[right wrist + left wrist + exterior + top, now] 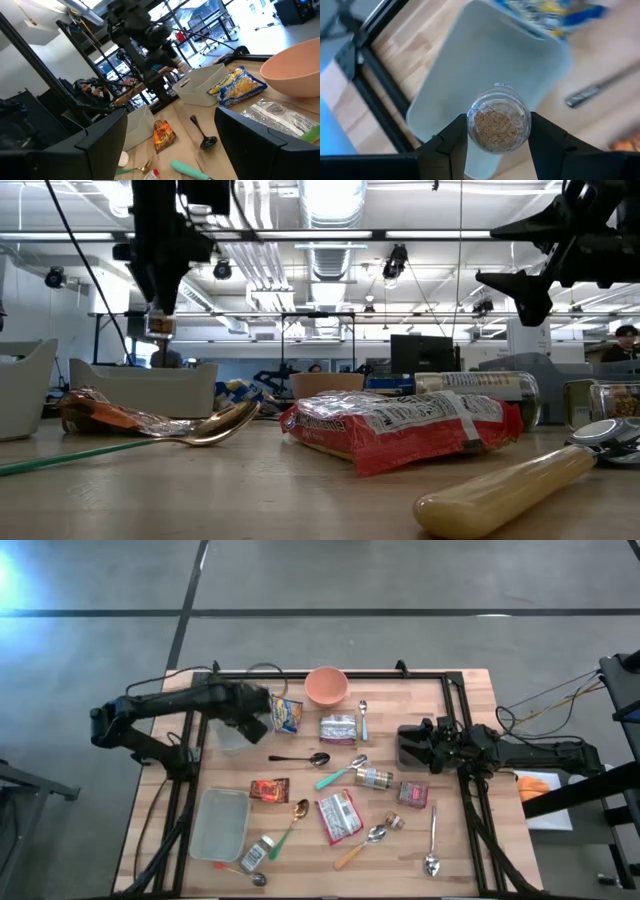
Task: Pick & Place Food Item
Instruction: Put the left brown seasoning bottle into the top gray bin
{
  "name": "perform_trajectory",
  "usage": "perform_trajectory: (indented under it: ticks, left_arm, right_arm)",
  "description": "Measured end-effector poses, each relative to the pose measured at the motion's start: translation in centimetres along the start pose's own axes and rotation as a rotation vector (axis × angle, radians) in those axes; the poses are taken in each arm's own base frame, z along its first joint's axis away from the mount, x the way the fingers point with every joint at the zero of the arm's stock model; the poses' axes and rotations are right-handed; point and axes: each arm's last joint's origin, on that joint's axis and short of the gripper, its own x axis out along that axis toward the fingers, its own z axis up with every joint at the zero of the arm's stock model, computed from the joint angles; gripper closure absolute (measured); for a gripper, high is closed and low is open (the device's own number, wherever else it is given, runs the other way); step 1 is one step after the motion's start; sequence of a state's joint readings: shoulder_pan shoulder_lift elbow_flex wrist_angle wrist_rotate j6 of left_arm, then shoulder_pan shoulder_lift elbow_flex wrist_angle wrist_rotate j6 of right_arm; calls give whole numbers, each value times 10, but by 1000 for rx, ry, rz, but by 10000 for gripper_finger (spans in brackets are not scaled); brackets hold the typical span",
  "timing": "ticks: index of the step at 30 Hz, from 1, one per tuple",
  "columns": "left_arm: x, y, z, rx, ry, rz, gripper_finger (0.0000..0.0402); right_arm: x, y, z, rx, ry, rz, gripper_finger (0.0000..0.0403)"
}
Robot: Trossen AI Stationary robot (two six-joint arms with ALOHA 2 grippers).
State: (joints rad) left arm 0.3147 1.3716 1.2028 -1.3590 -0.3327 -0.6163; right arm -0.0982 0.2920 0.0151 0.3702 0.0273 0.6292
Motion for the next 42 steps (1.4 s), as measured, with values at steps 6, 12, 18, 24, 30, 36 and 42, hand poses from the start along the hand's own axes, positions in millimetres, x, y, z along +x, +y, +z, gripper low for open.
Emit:
perform_trajectory:
  ticks: [6,12,18,24,30,36,42]
  left_arm:
    - [36,41,11,-135,137,48,243]
    - [67,45,0,-119,205,45,243]
    - [88,36,-11,-124,203,41,243]
    - [106,31,-19,-194,200,-7,243]
    - [117,28,-26,-217,209,-36,243]
    - [121,28,-29,-257,210,-27,243]
    - [123,27,-27,-289,180,-32,243]
  right_arm:
    - [0,0,0,0,0,0,106]
    - [0,0,0,-8,0,0,106]
    - [0,0,0,-11,-1,0,106]
    - [0,0,0,-12,-1,0,106]
    - [0,0,0,-12,-1,-1,106]
    - [0,0,0,-12,-1,-1,106]
    - [0,0,0,-12,-2,0,106]
